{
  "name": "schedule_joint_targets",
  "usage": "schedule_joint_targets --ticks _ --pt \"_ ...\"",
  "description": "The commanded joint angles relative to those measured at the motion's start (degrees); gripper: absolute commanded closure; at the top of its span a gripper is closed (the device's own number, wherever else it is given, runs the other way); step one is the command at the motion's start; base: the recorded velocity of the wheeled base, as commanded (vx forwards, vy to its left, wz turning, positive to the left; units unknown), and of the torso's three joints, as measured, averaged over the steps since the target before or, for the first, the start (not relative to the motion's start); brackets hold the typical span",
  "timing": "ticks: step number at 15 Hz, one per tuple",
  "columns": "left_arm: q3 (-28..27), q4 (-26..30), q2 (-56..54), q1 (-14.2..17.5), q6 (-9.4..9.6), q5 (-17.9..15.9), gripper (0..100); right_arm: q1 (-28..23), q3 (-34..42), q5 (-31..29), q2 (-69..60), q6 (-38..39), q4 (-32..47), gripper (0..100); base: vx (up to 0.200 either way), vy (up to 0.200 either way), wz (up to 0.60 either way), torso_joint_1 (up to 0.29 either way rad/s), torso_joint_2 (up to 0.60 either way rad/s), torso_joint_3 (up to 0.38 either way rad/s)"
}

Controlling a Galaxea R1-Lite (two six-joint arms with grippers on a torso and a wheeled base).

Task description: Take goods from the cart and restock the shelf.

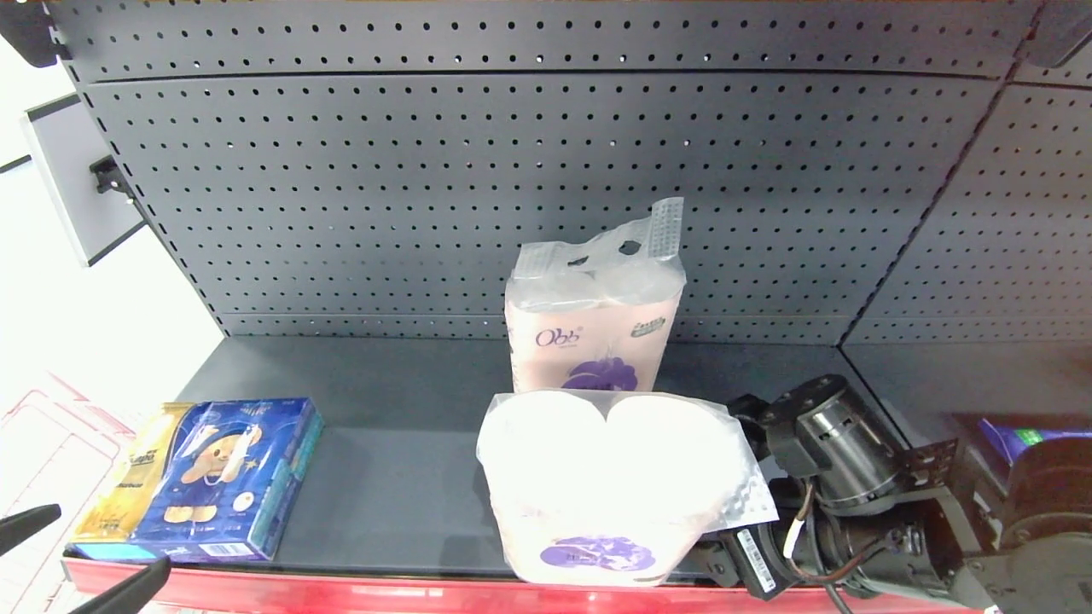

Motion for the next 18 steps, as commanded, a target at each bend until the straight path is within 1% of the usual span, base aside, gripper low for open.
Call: schedule_joint_targets --ticks 1,3,4,5,7,9,11,12,13,14,15,16,17,18 --pt "0.21 0.01 -0.06 0.0 0.0 -0.05 0 -0.46 2.57 -0.7 -3.85 -0.18 0.12 0 0.0 0.0 0.0 0.0 0.0 0.0" --pt "0.74 0.01 -1.12 0.0 -0.09 -0.23 0 -0.99 6.26 -4.65 -8.95 -0.18 -0.14 0 0.0 0.0 0.0 0.0 0.0 0.0" --pt "1.18 0.01 -1.73 0.0 -0.09 -0.32 0 -2.04 7.14 -5.62 -12.38 -0.44 -0.14 0 0.0 0.0 0.0 0.0 0.0 0.0" --pt "1.53 0.01 -2.17 0.0 -0.09 -0.41 0 -2.57 7.31 -5.79 -14.84 -0.53 -0.06 0 0.0 0.0 0.0 0.0 0.0 0.0" --pt "2.85 0.1 -4.81 0.0 -0.26 -1.02 0 -5.56 7.49 -7.82 -24.59 -3.43 0.03 0 0.0 0.0 0.0 0.0 0.0 0.0" --pt "3.29 0.54 -7.89 0.0 -1.76 -1.64 0 -9.16 8.1 -9.93 -34.44 -9.41 0.65 0 0.0 0.0 0.0 0.0 0.0 0.0" --pt "3.46 1.68 -10.35 0.0 -3.07 -1.46 0 -15.23 9.25 -10.54 -43.75 -15.83 1.18 0 0.0 0.0 0.0 0.0 0.0 0.0" --pt "3.11 2.82 -11.4 0.0 -3.43 -1.29 0 -18.57 8.81 -10.98 -47.44 -18.2 3.2 0 0.0 0.0 0.0 0.0 0.0 0.0" --pt "2.58 5.46 -13.34 0.0 -3.43 -1.11 0 -22.87 7.84 -10.8 -52.37 -19.96 7.5 0 0.0 0.0 0.0 0.0 0.0 0.0" --pt "1.27 9.68 -16.5 0.0 -3.43 -1.11 0 -28.41 4.76 -11.16 -58.34 -20.4 13.48 0 0.0 0.0 0.0 0.0 0.0 0.0" --pt "0.65 12.49 -18.7 0.0 -3.43 -1.11 0 -32.19 2.3 -11.16 -61.68 -20.4 17.96 0 0.0 0.0 0.0 0.0 0.0 0.0" --pt "0.12 14.69 -20.72 0.0 -3.43 -1.02 0 -34.39 0.81 -10.72 -64.41 -20.4 21.92 0 0.0 0.0 0.0 0.0 0.0 0.0" --pt "-0.4 18.91 -23.97 0.0 -3.43 -0.76 0 -35.35 -1.12 -9.66 -68.98 -20.66 29.74 0 0.0 0.0 0.0 0.0 0.0 0.0" --pt "-0.4 20.58 -25.29 0.0 -3.43 -0.58 0 -35.09 -1.48 -8.69 -70.74 -20.66 32.38 0 0.0 0.0 0.0 0.0 0.0 0.0"
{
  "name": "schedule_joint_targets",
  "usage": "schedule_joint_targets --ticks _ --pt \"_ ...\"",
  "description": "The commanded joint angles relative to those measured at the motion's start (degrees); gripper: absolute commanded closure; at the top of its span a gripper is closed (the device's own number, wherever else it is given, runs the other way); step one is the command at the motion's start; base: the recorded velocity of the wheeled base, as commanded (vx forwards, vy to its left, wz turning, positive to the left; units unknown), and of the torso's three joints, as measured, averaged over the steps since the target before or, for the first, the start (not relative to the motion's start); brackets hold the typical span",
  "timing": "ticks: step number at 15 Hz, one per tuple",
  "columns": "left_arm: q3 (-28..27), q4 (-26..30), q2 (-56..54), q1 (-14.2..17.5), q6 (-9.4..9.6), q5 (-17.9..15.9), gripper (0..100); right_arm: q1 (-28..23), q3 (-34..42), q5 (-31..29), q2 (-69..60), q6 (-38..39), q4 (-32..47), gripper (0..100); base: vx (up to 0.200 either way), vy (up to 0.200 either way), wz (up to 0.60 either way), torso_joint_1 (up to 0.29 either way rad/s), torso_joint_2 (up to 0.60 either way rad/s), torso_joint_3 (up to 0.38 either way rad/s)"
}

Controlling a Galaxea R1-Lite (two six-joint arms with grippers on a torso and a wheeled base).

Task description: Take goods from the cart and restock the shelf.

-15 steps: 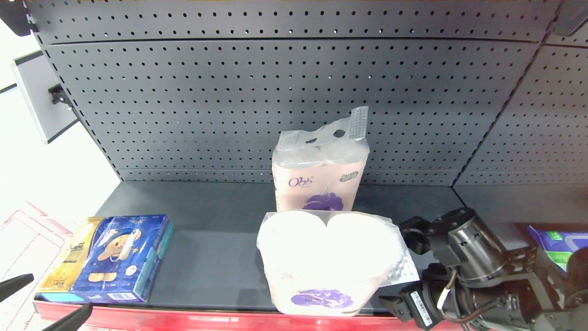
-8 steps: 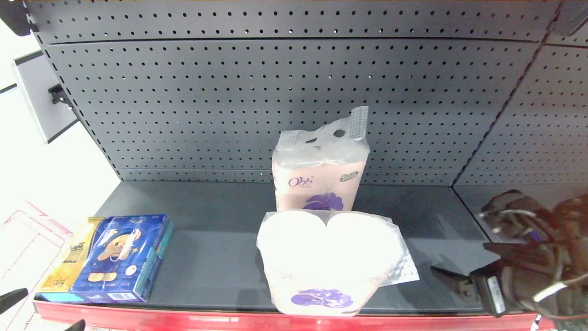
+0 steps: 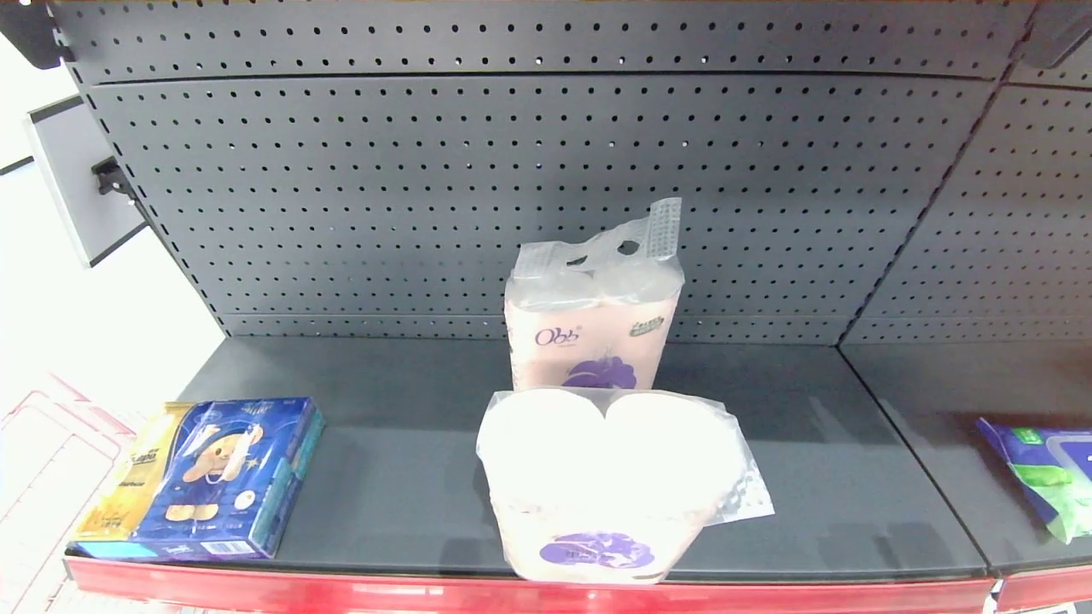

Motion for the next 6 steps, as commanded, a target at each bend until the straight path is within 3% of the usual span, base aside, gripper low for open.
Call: schedule_joint_targets --ticks 1,6 --pt "-0.61 2.58 -6.24 0.0 0.01 0.29 0 -3.21 -2.98 1.75 -11.51 -0.63 5.39 0 0.0 0.0 0.0 0.0 0.0 0.0" --pt "-0.87 2.49 -6.06 0.0 0.01 0.37 0 -3.03 0.27 1.22 -14.58 -0.54 5.57 0 0.0 0.0 0.0 0.0 0.0 0.0"
